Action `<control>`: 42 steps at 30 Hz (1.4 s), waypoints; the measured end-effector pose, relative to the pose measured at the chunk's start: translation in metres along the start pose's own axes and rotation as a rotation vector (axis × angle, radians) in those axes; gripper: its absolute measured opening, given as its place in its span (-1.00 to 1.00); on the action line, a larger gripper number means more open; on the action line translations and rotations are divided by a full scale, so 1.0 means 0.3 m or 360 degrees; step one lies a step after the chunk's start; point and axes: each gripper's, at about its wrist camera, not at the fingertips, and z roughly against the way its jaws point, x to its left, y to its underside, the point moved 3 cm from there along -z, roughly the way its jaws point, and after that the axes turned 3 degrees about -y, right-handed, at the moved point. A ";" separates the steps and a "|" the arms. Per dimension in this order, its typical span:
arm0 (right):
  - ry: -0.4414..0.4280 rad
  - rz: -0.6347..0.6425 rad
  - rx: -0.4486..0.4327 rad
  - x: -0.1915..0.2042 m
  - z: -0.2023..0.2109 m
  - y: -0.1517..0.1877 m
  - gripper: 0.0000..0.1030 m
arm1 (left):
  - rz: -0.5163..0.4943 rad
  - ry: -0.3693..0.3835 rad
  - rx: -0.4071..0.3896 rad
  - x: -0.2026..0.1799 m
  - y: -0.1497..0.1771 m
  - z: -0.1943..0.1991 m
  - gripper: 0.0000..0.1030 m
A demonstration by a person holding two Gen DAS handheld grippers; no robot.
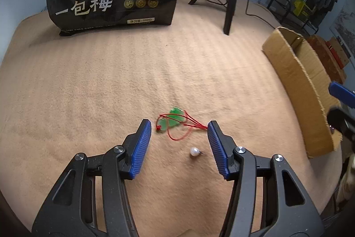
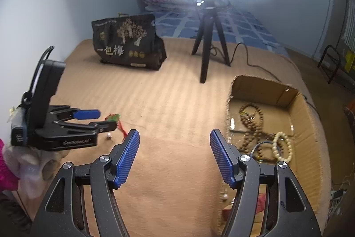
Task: Organize jewelry
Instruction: 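Move the left tool to the green jade pendant while the right tool approaches the pearl earring, then grasp the jade pendant with the left tool while the right tool grasps the pearl earring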
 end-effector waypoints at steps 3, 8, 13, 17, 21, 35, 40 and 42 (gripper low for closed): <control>-0.0046 -0.0023 0.0042 0.016 -0.035 0.015 0.27 | 0.0003 -0.0008 0.0022 0.013 0.000 -0.029 -0.23; -0.0078 -0.0017 0.0087 0.047 -0.086 0.033 0.27 | -0.0011 -0.0010 0.0022 0.022 -0.005 -0.051 -0.33; -0.0082 0.0000 0.0115 0.072 -0.121 0.045 0.26 | -0.0017 0.0006 0.0009 0.033 -0.010 -0.064 -0.46; -0.0142 0.0006 0.0149 0.098 -0.152 0.058 0.11 | -0.0025 -0.0019 -0.0006 0.051 -0.016 -0.063 -0.47; -0.0235 0.0063 0.0201 0.145 -0.196 0.064 -0.26 | 0.0020 -0.0033 -0.0004 0.095 -0.020 -0.060 -0.47; -0.0324 0.0248 0.0316 0.308 -0.342 0.084 -0.54 | 0.0066 -0.0099 0.0002 0.216 0.010 -0.032 -0.85; -0.0314 0.0278 0.0328 0.285 -0.377 0.063 -0.59 | 0.0109 -0.0067 0.0009 0.245 0.009 -0.028 -0.88; -0.0295 0.0305 0.0327 0.279 -0.388 0.063 -0.67 | 0.0106 -0.0067 0.0005 0.243 0.009 -0.030 -0.88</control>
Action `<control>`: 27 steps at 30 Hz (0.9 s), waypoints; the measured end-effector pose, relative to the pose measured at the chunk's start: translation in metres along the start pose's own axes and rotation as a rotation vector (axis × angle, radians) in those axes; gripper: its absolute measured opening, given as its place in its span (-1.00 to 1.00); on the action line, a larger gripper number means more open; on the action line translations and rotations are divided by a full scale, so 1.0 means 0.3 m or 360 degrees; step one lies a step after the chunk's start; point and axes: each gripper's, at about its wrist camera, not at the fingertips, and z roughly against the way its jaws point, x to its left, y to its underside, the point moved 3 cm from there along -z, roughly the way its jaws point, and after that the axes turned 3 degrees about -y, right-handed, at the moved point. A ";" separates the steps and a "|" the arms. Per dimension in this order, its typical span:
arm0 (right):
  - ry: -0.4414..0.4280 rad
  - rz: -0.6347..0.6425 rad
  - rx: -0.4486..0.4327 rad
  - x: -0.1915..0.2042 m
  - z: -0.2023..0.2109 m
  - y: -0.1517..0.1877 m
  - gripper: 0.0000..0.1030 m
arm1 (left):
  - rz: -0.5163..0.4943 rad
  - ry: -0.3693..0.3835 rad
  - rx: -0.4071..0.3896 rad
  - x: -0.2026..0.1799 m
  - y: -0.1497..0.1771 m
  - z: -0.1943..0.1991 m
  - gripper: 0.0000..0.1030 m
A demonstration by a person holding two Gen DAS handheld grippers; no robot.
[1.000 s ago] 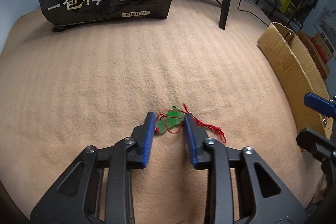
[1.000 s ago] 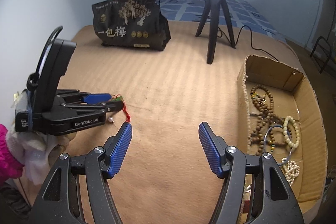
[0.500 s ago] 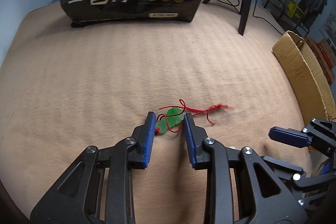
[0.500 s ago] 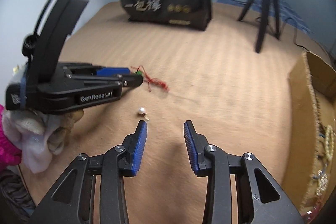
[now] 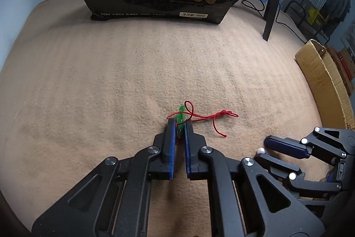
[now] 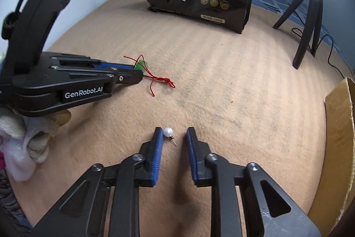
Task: Organize jewelry
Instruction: 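Grasp the jade pendant with the left tool while the right tool grasps the pearl earring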
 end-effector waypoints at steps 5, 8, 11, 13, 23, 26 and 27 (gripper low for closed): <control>0.0002 0.0035 -0.0002 -0.010 0.005 0.001 -0.87 | 0.0003 0.0007 -0.0009 0.001 0.003 0.002 -0.88; 0.0011 0.0032 -0.0011 -0.012 0.018 0.007 -0.87 | 0.0010 0.0035 -0.0014 0.003 0.007 0.006 -0.86; 0.0011 0.0020 -0.0020 -0.020 0.031 0.009 -0.87 | 0.0009 0.0057 -0.0018 0.003 0.007 0.011 -0.63; 0.0017 0.0016 -0.0026 -0.026 0.040 0.009 -0.87 | 0.0007 0.0067 -0.0027 -0.011 0.002 0.012 -0.26; 0.0034 0.0005 -0.0054 -0.038 0.079 0.007 -0.87 | -0.0069 -0.0072 -0.0120 -0.029 -0.023 -0.022 -0.71; 0.0041 -0.0006 -0.0068 -0.044 0.098 0.006 -0.87 | -0.0154 -0.0069 -0.0120 -0.033 -0.018 -0.013 -0.71; 0.0043 -0.0011 -0.0077 -0.045 0.107 0.004 -0.87 | -0.0173 -0.0066 -0.0116 -0.034 -0.016 -0.005 -0.72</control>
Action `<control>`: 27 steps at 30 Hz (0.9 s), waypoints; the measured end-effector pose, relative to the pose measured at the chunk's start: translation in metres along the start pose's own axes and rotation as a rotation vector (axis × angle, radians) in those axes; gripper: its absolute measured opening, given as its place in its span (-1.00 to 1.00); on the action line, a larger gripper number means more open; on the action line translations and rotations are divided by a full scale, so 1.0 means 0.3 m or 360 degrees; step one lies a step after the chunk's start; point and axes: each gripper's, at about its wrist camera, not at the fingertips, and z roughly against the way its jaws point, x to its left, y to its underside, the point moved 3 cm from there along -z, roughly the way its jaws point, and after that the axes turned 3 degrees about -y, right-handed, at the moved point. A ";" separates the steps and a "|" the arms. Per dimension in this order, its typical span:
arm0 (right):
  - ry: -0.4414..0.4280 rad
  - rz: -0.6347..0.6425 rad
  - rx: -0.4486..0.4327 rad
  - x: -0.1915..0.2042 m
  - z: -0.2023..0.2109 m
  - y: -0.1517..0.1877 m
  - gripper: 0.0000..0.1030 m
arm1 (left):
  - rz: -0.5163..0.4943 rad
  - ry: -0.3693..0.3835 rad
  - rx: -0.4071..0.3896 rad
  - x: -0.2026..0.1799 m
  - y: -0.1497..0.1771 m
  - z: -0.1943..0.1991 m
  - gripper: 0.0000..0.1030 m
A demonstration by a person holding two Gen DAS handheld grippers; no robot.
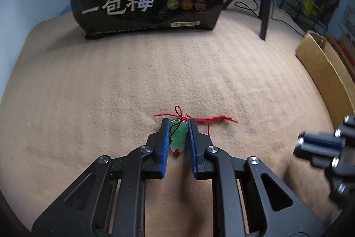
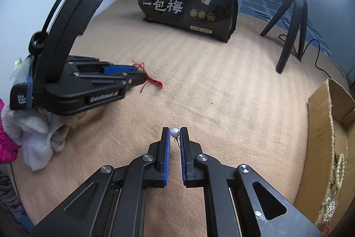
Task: Organize jewelry
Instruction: 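Grasp the jade pendant with the left tool while the right tool grasps the pearl earring, then carry the jade pendant and pearl earring over the cardboard box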
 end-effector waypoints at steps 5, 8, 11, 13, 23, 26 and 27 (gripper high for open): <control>-0.0005 -0.0027 -0.0065 -0.008 0.066 -0.017 -0.87 | 0.0034 0.0019 -0.0009 0.012 0.007 0.060 -0.72; -0.0005 -0.0035 -0.0109 -0.009 0.119 -0.021 -0.87 | 0.0034 0.0052 -0.0044 0.001 0.003 0.125 -0.72; 0.0002 -0.0045 -0.0151 -0.014 0.177 -0.022 -0.87 | 0.0030 0.0098 -0.0095 -0.021 -0.005 0.200 -0.72; 0.0009 -0.0061 -0.0185 -0.018 0.222 -0.020 -0.87 | 0.0037 0.0134 -0.0130 -0.037 -0.015 0.249 -0.72; 0.0101 -0.0156 -0.0326 -0.103 0.441 0.024 -0.86 | 0.0012 0.0309 -0.0293 -0.191 -0.073 0.456 -0.72; 0.0139 -0.0196 -0.0362 -0.145 0.498 0.041 -0.86 | -0.0017 0.0378 -0.0325 -0.272 -0.082 0.499 -0.72; 0.0147 -0.0215 -0.0372 -0.161 0.516 0.048 -0.86 | -0.0030 0.0396 -0.0332 -0.298 -0.083 0.509 -0.72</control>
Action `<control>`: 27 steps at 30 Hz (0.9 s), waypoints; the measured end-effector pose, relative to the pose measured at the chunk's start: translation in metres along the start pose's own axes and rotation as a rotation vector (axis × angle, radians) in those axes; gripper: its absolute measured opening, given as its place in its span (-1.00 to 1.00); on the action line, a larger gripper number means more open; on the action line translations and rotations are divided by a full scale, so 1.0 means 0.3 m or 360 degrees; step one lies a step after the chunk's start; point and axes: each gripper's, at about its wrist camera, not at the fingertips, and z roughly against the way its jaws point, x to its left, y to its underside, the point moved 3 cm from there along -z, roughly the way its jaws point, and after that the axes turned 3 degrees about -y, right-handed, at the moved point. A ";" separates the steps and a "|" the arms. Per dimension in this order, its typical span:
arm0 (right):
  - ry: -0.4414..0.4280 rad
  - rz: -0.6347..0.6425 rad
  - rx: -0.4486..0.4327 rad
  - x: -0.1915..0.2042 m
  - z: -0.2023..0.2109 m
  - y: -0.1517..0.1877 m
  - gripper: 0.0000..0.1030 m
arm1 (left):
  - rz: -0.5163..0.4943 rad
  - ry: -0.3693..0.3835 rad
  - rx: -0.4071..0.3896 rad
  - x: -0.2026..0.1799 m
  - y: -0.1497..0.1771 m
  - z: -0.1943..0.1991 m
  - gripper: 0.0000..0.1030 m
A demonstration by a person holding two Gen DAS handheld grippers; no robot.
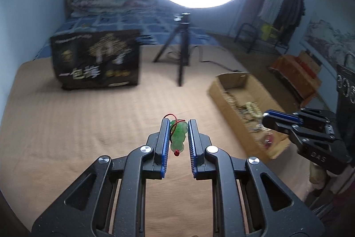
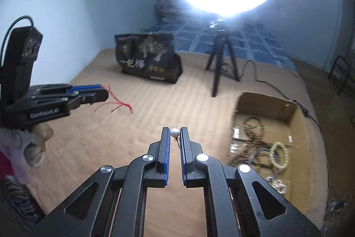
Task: Organize jewelry
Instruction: 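Carry the jade pendant and pearl earring over the cardboard box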
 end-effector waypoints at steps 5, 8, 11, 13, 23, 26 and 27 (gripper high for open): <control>0.0079 -0.0082 -0.0040 -0.100 0.085 0.013 -0.86 | -0.0049 0.0097 -0.0022 -0.150 -0.028 -0.007 -0.72; 0.0130 -0.0147 -0.0053 -0.166 0.132 0.029 -0.86 | -0.0069 0.0136 -0.0031 -0.222 -0.054 -0.031 -0.72; 0.0173 -0.0184 -0.0058 -0.220 0.170 0.048 -0.86 | -0.0091 0.0159 -0.0039 -0.286 -0.083 -0.063 -0.72; 0.0193 -0.0216 -0.0060 -0.261 0.188 0.062 -0.86 | -0.0096 0.0174 -0.0038 -0.322 -0.102 -0.092 -0.72; 0.0199 -0.0385 -0.0044 -0.394 0.210 0.099 -0.86 | -0.0152 0.0181 0.0012 -0.484 -0.174 -0.271 -0.72; 0.0190 -0.0410 -0.0030 -0.406 0.200 0.107 -0.87 | -0.0143 0.0180 0.0039 -0.516 -0.186 -0.329 -0.72; 0.0191 -0.0410 -0.0022 -0.406 0.196 0.110 -0.87 | -0.0145 0.0178 0.0049 -0.527 -0.189 -0.347 -0.72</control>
